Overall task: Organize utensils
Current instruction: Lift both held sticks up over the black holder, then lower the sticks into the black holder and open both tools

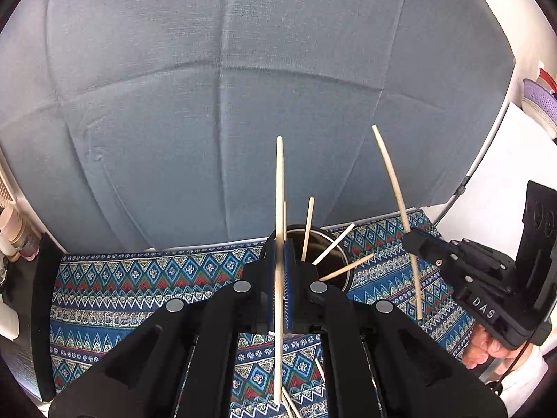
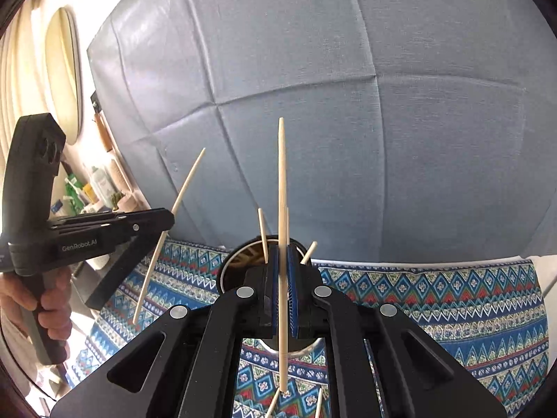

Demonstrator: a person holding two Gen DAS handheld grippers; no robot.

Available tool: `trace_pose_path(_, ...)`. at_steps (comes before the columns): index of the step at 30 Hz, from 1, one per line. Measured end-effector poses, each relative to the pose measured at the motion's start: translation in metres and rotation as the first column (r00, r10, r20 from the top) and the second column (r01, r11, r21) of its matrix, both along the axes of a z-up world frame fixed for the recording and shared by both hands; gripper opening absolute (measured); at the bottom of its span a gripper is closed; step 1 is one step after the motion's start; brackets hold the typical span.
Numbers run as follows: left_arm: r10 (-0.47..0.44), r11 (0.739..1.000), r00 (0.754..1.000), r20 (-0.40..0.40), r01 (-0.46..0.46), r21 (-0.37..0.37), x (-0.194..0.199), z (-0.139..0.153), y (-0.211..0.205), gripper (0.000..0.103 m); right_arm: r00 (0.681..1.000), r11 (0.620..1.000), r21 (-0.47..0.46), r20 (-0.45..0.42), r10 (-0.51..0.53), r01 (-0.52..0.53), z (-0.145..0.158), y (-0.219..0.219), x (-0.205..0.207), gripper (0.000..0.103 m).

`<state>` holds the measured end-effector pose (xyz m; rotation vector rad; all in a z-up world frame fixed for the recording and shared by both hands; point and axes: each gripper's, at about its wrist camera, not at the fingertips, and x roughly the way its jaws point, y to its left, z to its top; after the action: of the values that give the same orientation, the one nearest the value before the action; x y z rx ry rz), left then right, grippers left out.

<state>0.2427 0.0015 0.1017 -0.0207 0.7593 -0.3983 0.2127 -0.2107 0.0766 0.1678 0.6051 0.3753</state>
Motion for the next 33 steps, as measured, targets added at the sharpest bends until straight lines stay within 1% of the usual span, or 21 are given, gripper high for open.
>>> trace_pose_path(3,-0.013,0.998,1.0,0.024,0.014,-0.053,0.011,0.002,-0.003,0.004,1.0,0.999,0.031,0.002,0.019,-0.019,-0.005,0.002,0.012,0.005)
trace_pose_path(8,-0.014,0.997,0.996,0.092,0.021,-0.079,0.026,0.003,-0.008,0.004,1.0,0.993,0.118,0.023,0.018,-0.02,-0.015,-0.002,0.033,0.005)
trace_pose_path(10,-0.014,0.993,0.994,0.104,0.027,-0.119,0.031,0.003,-0.01,0.004,0.998,0.987,0.159,0.053,0.019,-0.027,-0.018,-0.002,0.037,0.005)
trace_pose_path(15,-0.007,0.98,0.99,0.143,0.035,-0.196,0.04,-0.007,-0.013,0.005,0.989,0.973,0.22,0.145,0.036,-0.068,-0.025,0.001,0.045,0.005)
trace_pose_path(19,-0.006,0.97,0.982,0.191,0.052,-0.239,0.048,-0.019,-0.018,0.005,0.983,0.957,0.275,0.177,0.042,-0.09,-0.039,0.008,0.056,0.005)
trace_pose_path(23,-0.01,0.961,0.972,0.234,0.074,-0.267,0.052,-0.031,-0.024,0.005,0.984,0.954,0.285,0.176,0.041,-0.09,-0.054,0.013,0.066,0.005)
trace_pose_path(28,-0.027,0.961,0.962,0.272,0.1,-0.26,0.051,-0.045,-0.028,0.005,0.984,0.957,0.278,0.175,0.027,-0.076,-0.068,0.014,0.067,0.005)
trace_pose_path(33,-0.009,0.952,0.967,0.253,0.086,-0.294,0.049,-0.062,-0.02,0.004,0.986,0.964,0.254,0.161,0.038,-0.079,-0.077,0.022,0.063,0.005)
